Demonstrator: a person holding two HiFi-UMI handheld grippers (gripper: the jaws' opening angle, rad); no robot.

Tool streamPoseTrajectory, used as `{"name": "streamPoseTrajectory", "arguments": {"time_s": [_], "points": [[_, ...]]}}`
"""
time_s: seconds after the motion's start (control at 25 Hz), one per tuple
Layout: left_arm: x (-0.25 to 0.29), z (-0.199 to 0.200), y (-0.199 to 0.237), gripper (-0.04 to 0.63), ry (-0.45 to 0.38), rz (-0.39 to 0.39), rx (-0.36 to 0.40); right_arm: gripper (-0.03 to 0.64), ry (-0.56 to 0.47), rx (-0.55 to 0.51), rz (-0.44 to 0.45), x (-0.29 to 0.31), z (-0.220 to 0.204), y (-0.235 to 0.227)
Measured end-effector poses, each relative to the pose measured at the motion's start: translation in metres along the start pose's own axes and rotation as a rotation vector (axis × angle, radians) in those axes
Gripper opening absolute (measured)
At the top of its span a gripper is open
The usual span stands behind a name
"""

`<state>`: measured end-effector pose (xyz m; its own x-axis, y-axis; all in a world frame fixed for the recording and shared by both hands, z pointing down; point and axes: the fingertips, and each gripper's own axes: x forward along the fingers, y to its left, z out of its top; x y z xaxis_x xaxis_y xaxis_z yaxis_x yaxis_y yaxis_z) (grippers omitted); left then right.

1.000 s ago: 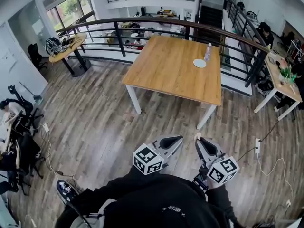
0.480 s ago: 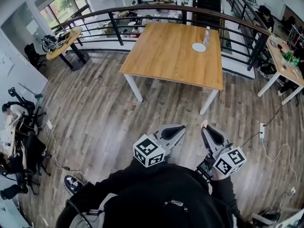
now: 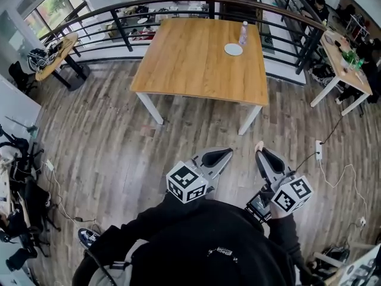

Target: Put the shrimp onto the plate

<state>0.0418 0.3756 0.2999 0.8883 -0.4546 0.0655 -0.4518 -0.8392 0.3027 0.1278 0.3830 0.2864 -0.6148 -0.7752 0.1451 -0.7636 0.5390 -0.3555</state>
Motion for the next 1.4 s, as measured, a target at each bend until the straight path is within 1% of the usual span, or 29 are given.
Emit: {"name": "streamPoseTrajectory", "arguments": {"time_s": [0.16,0.32,0.48,0.56,0.72,0.84,0.92,1.08,1.28,1.4], "points": [[0.010,0.003,0.028,0.003,0.003,0.001,0.000,0.060,0.000,-0.005,-0.013,0.025,0.006,-0.013],[0.018,0.012,0.067,0.003,0.007,0.009,-0.007,0.060,0.017,0.011,-0.007,0.061,0.008,-0.026],[0.017,0.031,0.112,0.003,0.001,0.015,-0.017,0.060,0.006,0.006,-0.017,0.102,0.027,-0.031],[0.020,0.041,0.132,0.003,0.003,0.006,-0.020,0.060,-0.001,0.001,-0.032,0.119,0.040,-0.036],[0.034,0.065,0.167,0.003,-0.011,-0.025,0.002,0.060,-0.016,-0.001,-0.078,0.145,0.063,-0.059],[0.036,0.066,0.192,0.003,0.002,-0.040,-0.015,0.060,-0.023,0.038,-0.104,0.164,0.065,-0.070],[0.034,0.070,0.210,0.003,0.005,-0.048,-0.023,0.060,-0.031,0.050,-0.107,0.183,0.069,-0.070],[0.031,0.085,0.240,0.003,-0.008,-0.059,-0.008,0.060,-0.033,0.027,-0.103,0.217,0.083,-0.067],[0.025,0.090,0.279,0.003,-0.009,-0.026,-0.039,0.060,0.000,0.016,-0.090,0.246,0.085,-0.069],[0.018,0.082,0.293,0.003,0.008,-0.005,-0.053,0.059,0.009,0.029,-0.082,0.258,0.079,-0.068]]}}
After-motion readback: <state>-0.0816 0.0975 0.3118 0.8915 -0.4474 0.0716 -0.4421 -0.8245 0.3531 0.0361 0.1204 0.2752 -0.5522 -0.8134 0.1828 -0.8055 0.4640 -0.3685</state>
